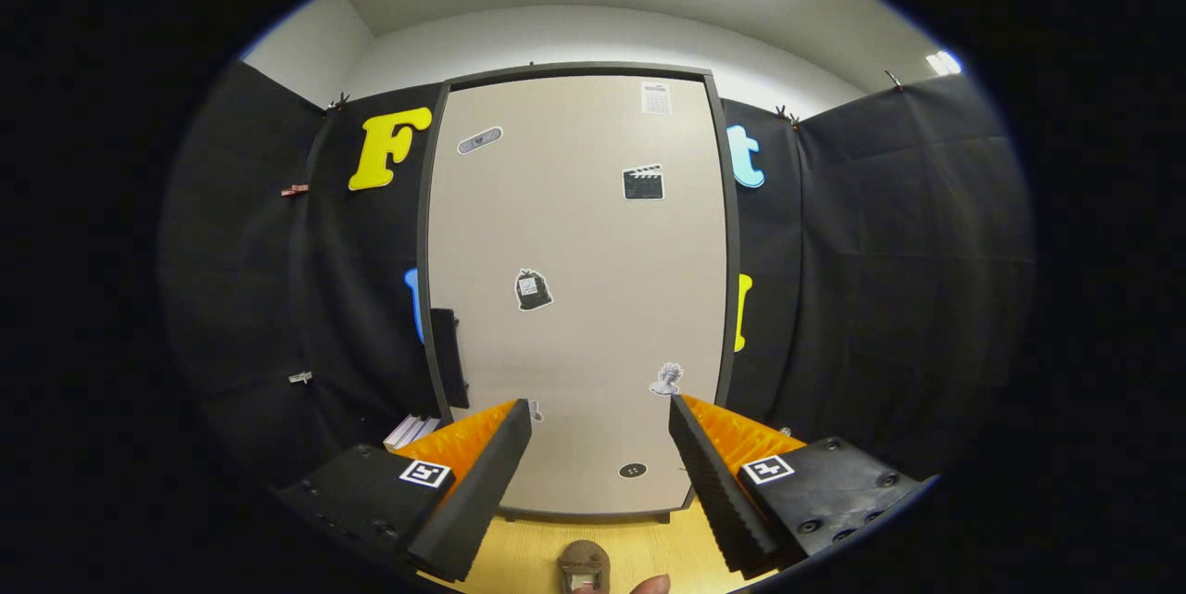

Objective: Open the shoe cabinet door, grab the shoes and put them into the shoe cabinet, then close the shoe cabinet door.

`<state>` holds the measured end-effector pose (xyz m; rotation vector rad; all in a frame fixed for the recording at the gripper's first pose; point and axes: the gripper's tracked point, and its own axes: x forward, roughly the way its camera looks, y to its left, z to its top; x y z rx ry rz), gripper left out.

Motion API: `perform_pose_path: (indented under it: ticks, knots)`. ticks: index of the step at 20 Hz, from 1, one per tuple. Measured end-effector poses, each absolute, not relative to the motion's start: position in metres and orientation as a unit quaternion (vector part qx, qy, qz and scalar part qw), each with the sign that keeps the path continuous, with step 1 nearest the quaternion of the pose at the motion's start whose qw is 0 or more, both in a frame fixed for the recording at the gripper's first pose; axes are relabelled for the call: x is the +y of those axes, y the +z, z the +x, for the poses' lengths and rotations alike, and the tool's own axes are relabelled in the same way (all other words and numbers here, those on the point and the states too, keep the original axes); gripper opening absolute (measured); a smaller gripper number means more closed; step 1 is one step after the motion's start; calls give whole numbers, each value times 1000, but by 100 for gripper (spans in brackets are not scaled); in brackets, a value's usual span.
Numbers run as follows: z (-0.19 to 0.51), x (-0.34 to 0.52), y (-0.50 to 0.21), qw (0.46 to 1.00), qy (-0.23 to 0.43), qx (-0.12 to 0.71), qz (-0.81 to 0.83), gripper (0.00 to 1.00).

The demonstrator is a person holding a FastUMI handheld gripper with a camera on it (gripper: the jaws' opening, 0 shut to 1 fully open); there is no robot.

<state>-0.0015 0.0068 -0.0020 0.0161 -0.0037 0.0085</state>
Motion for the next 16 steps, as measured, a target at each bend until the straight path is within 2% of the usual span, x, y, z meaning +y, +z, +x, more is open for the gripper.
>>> perform_pose_path:
  ticks: [9, 16]
  knots:
    - [2, 28, -3, 1000, 19, 0, 9, 98]
    - [31, 91, -1, 998, 58, 4, 35, 98]
